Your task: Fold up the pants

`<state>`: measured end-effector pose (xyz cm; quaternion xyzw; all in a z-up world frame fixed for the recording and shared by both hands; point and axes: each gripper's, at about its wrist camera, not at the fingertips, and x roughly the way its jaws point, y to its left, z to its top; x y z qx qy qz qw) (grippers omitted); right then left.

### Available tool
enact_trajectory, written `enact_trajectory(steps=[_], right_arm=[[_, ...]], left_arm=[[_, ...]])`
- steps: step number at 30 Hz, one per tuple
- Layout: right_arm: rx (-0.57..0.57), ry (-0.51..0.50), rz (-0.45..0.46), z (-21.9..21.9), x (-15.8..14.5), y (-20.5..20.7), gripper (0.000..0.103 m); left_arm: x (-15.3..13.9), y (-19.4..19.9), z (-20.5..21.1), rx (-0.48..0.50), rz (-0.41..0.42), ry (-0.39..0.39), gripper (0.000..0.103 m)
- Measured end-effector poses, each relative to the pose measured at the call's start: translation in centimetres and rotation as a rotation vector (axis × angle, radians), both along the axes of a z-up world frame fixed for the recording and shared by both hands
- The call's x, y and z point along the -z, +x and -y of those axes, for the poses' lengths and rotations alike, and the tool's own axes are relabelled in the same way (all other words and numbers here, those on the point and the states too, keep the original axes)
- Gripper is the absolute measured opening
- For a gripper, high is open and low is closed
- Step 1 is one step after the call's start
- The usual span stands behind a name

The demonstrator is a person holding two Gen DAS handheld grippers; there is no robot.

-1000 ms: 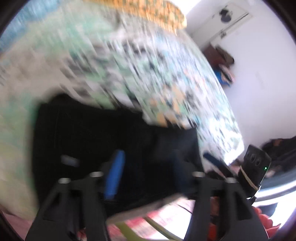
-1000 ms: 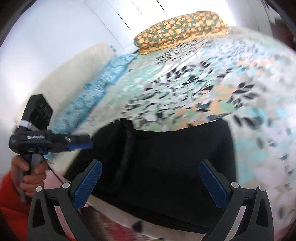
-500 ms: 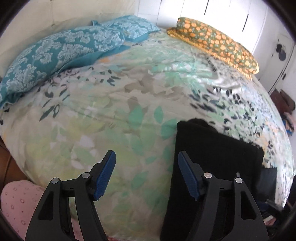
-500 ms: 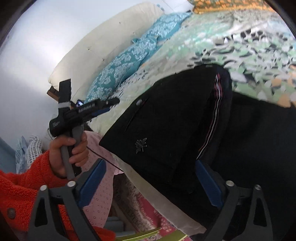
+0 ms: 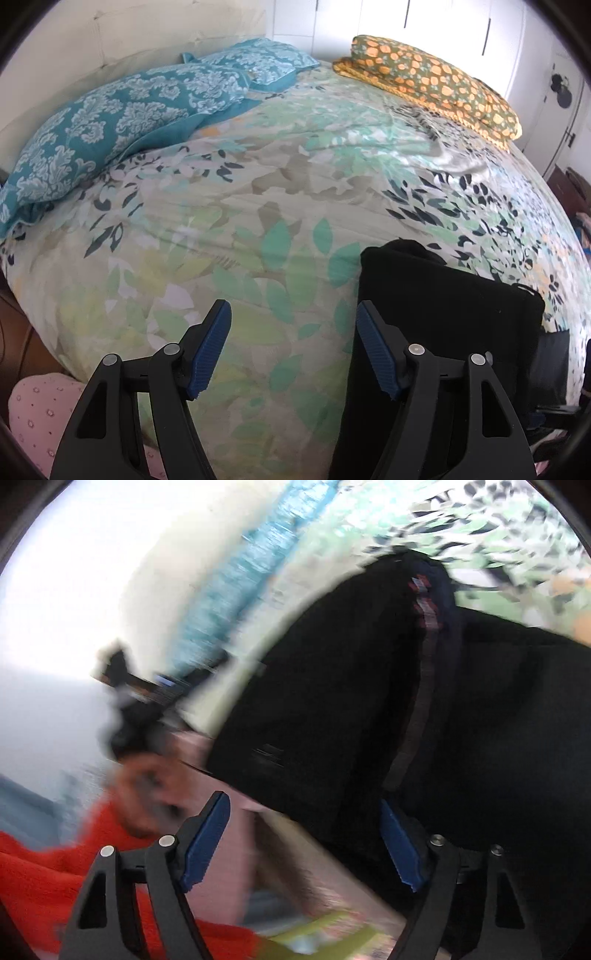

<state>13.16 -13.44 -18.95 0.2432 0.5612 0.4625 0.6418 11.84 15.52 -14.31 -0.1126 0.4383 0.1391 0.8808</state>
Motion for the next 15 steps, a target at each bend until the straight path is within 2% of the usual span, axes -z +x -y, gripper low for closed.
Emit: enact_trajectory(steps=[2,3,4,6,7,9,12,15], right_arm=[[-0.005,-0.106,0.007,-0.6,0.6,0.3,0.076],[-0.009,-0.170,-0.008,-1.1,1.4,0.5,0.067],[0.005,-0.175,-0.017,-1.1,1.8,0.6,0.060],[0.024,-0.149,-0.049,-1.2,2.1,0.8,0.038],[0.027,-0.151,-0.037,-1.3,1.6,0.7,0.033],[0.020,-0.101,0.025,-1.4,-1.1,0.2,0.025],[0.031,-0.048,0.141,-0.3,-6.7,-0.4,0.023],[0.049,-0.050,0.246,1.9,-11.5,-1.0,0.021]], left_arm=[[0.2,0.0,-0.4,-0.016,-0.005,-0.017,0.072],[0.3,0.0,-0.7,-0.027,-0.008,-0.034,0.072],[0.5,0.0,-0.9,-0.033,-0.010,-0.044,0.073],[0.7,0.2,-1.2,-0.046,-0.018,-0.054,0.073],[0.8,0.1,-1.4,-0.055,-0.020,-0.053,0.073],[0.7,-0.1,-1.7,-0.069,-0.019,-0.056,0.073],[0.5,-0.4,-2.3,-0.087,-0.007,-0.078,0.073],[0.4,-0.4,-2.4,-0.093,-0.002,-0.091,0.073]])
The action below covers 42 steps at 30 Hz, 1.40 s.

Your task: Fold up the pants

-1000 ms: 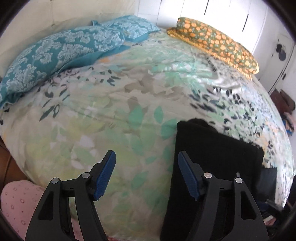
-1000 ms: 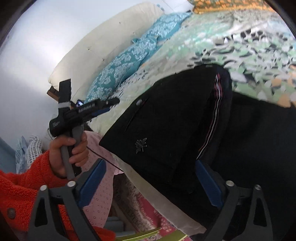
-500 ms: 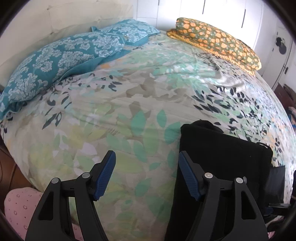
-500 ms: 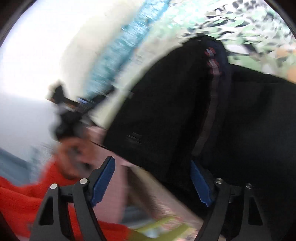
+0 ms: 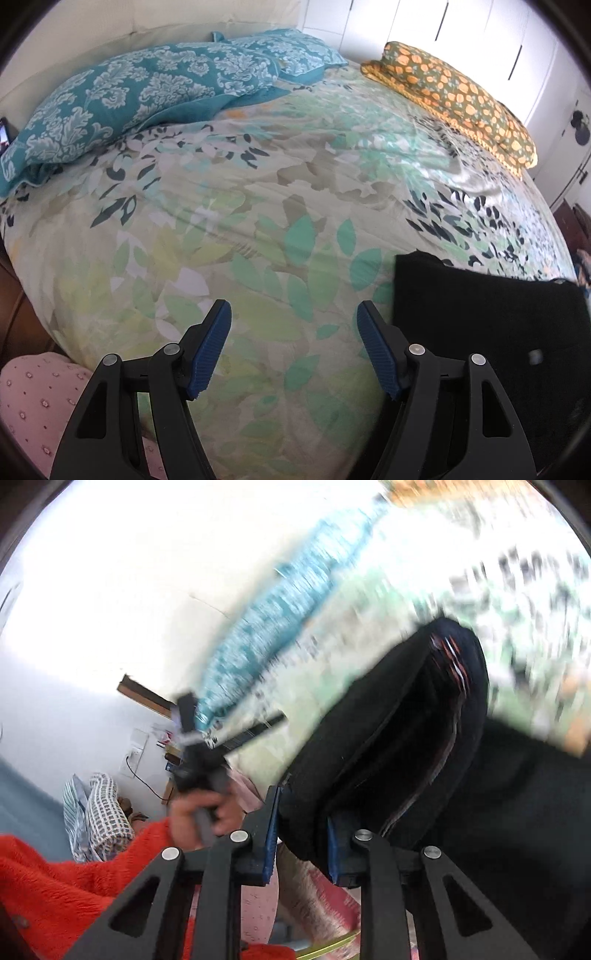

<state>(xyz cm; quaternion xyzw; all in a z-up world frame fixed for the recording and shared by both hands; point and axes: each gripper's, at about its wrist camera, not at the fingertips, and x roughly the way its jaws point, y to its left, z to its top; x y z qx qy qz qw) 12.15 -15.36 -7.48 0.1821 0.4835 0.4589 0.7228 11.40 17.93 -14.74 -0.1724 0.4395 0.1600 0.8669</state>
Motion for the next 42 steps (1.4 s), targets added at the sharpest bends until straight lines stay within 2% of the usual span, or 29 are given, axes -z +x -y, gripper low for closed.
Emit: enact_trajectory(steps=[4,8,12,16,20,22,25,28,30,32,36,38,39,40,42], right_arm=[[0.038,-0.028,0.049,4.4,-2.6,-1.1,0.021],[0.110,-0.080,0.043,8.6,-2.3,-1.6,0.021],[0.231,-0.130,-0.038,12.5,1.2,-2.1,0.021],[0.312,-0.119,-0.130,16.7,5.4,-2.1,0.021],[0.379,-0.173,-0.221,17.8,10.4,-2.2,0.021],[0.396,-0.183,-0.251,18.4,11.8,-1.9,0.021],[0.373,-0.235,-0.211,17.9,10.5,-1.5,0.022],[0.364,-0.321,-0.175,17.6,8.8,-1.4,0.032],[0.372,-0.434,-0.069,17.0,6.1,-1.3,0.033],[0.369,-0.502,0.027,16.0,3.7,-0.2,0.033],[0.337,-0.440,0.158,13.7,0.2,3.6,0.033],[0.331,-0.398,0.174,12.8,0.7,5.8,0.033],[0.342,-0.419,0.148,12.5,2.1,7.3,0.033],[0.354,-0.471,0.115,12.3,3.8,8.2,0.033],[0.369,-0.582,0.024,12.7,8.2,9.7,0.026]], left_arm=[[-0.2,0.1,0.8,0.032,0.007,0.011,0.073],[-0.5,0.2,2.0,0.080,0.012,0.036,0.073],[-0.6,0.4,3.2,0.130,0.011,0.062,0.073],[-0.8,0.3,5.3,0.213,0.015,0.085,0.073],[-1.4,-0.1,7.9,0.312,0.034,0.101,0.073],[-1.7,-0.4,9.3,0.361,0.040,0.116,0.073],[-2.1,-1.0,11.9,0.458,0.048,0.132,0.073],[-2.5,-1.8,14.4,0.552,0.063,0.163,0.074],[-2.5,-2.3,15.6,0.590,0.065,0.186,0.075],[-2.2,-2.6,16.8,0.639,0.061,0.189,0.076],[-1.1,-2.6,18.7,0.706,0.028,0.198,0.076],[-0.1,-2.5,19.7,0.752,-0.018,0.213,0.076],[0.4,-2.5,19.9,0.763,-0.036,0.222,0.076],[1.1,-2.7,20.3,0.786,-0.065,0.242,0.075],[1.6,-3.1,20.8,0.815,-0.083,0.261,0.076]])
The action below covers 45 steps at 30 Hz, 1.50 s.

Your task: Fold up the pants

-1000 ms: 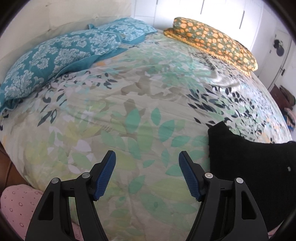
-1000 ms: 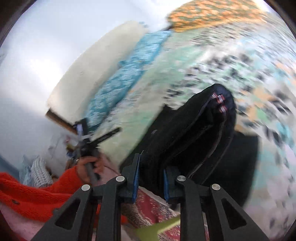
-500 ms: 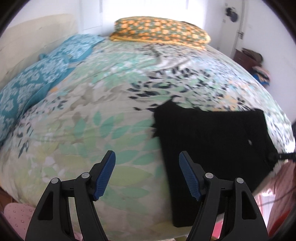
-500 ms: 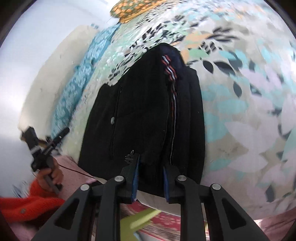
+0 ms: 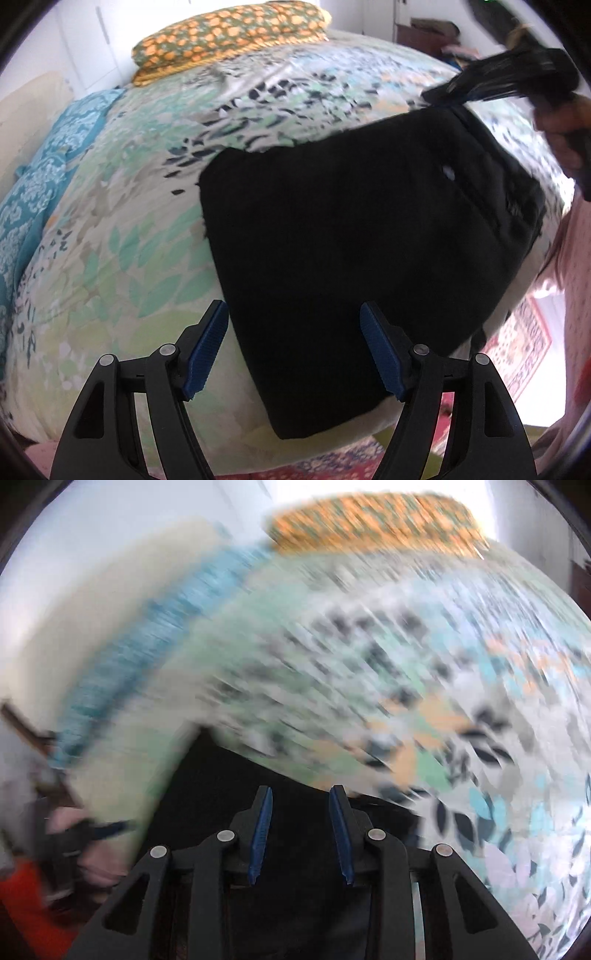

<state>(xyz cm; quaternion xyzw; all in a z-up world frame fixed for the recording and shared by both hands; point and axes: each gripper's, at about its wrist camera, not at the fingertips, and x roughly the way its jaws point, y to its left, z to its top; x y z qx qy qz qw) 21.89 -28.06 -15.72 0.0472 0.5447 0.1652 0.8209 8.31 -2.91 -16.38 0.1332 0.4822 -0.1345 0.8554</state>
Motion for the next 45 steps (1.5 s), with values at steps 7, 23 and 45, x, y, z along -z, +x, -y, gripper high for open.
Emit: enact_trajectory(steps=[7,23,45], right_arm=[[0.009,0.019,0.075,0.0,-3.1,-2.0,0.026],[-0.161,-0.100,0.000,-2.3,-1.6,-14.5,0.029],[-0.207,-0.177,-0.062,-3.5,-0.2,-16.5,0.030]], left_arm=[[-0.2,0.0,-0.4,-0.006,-0.033,-0.040,0.079],[-0.5,0.4,-0.6,-0.077,-0.076,-0.071,0.087],[0.2,0.4,-0.5,-0.087,-0.095,-0.061,0.092]])
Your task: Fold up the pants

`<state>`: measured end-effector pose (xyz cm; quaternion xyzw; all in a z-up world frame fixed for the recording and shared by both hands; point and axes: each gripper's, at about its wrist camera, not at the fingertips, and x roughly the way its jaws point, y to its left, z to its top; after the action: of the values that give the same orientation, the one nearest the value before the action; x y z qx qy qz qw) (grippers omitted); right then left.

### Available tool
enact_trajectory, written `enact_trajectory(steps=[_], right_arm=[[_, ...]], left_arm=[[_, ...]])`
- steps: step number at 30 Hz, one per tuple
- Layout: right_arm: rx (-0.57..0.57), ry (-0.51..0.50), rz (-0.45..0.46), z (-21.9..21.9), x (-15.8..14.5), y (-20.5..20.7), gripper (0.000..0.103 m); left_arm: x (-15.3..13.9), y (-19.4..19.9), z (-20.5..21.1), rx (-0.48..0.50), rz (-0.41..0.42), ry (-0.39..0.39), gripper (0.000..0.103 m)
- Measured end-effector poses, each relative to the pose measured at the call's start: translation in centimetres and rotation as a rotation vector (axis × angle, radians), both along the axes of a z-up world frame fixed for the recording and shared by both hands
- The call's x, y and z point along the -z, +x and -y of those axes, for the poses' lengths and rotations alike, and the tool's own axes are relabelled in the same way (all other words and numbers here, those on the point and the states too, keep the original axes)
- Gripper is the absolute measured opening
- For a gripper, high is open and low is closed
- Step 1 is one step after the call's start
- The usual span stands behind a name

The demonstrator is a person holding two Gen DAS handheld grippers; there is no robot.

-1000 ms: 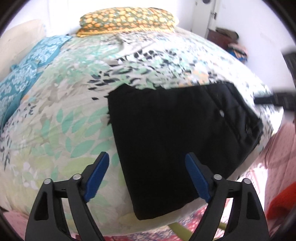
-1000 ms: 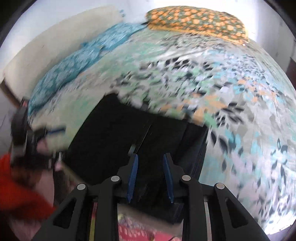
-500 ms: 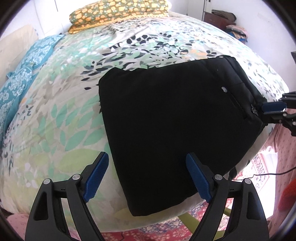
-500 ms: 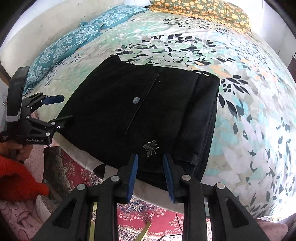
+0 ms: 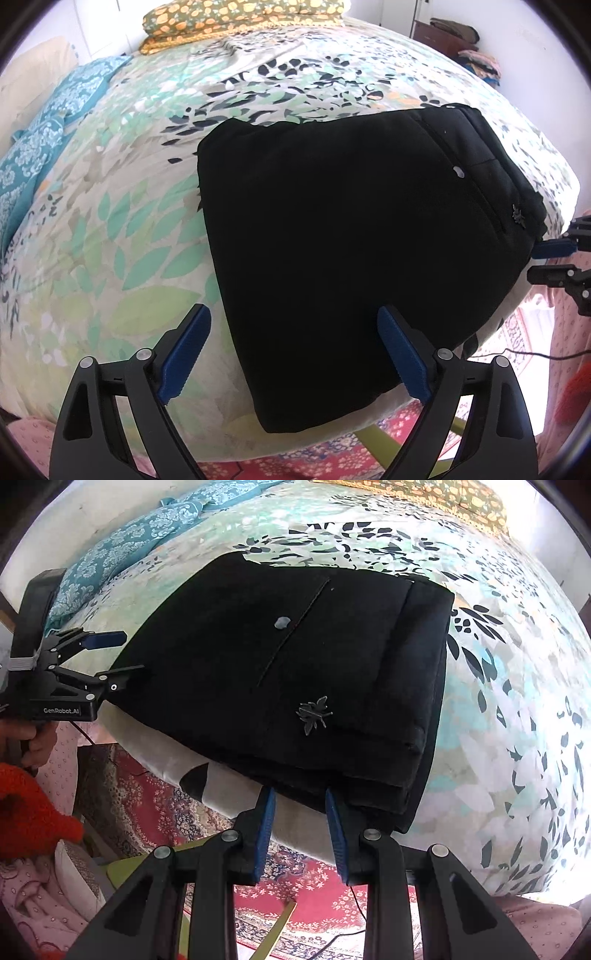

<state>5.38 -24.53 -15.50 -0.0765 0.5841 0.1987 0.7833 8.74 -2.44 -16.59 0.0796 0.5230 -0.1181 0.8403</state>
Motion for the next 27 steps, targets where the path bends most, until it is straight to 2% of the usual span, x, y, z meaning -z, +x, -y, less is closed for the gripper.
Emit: enact_trajectory(steps=[4,6,9,14,18,23,27], right_arm=[[-0.001,0.035,0.008,0.1,-0.6,-0.3,0.039],[-0.010,0.046,0.032,-0.2,-1.2,-0.5,0.053],[-0.029,0.060,0.104,-0.6,-2.7,-1.2,0.065],[-0.012,0.097,0.241,-0.4,-5.1,-1.7,0.076],[0.055,0.125,0.303,0.6,-6.1,-1.4,0.078],[0.151,0.131,0.302,2.1,-5.9,-0.2,0.081],[0.211,0.156,0.297,3.4,-5.7,0.1,0.081]], left_arm=[[-0.3,-0.2,0.2,0.007,0.016,0.015,0.092],[-0.5,-0.3,0.2,0.011,0.022,0.015,0.092],[-0.9,-0.5,0.2,0.012,0.034,0.003,0.093],[-1.8,-0.5,-0.2,-0.004,0.068,-0.022,0.093],[-2.4,-0.3,-1.1,-0.040,0.093,-0.035,0.093],[-2.9,0.3,-3.0,-0.124,0.110,-0.037,0.093],[-2.8,0.7,-4.4,-0.181,0.111,0.006,0.093]])
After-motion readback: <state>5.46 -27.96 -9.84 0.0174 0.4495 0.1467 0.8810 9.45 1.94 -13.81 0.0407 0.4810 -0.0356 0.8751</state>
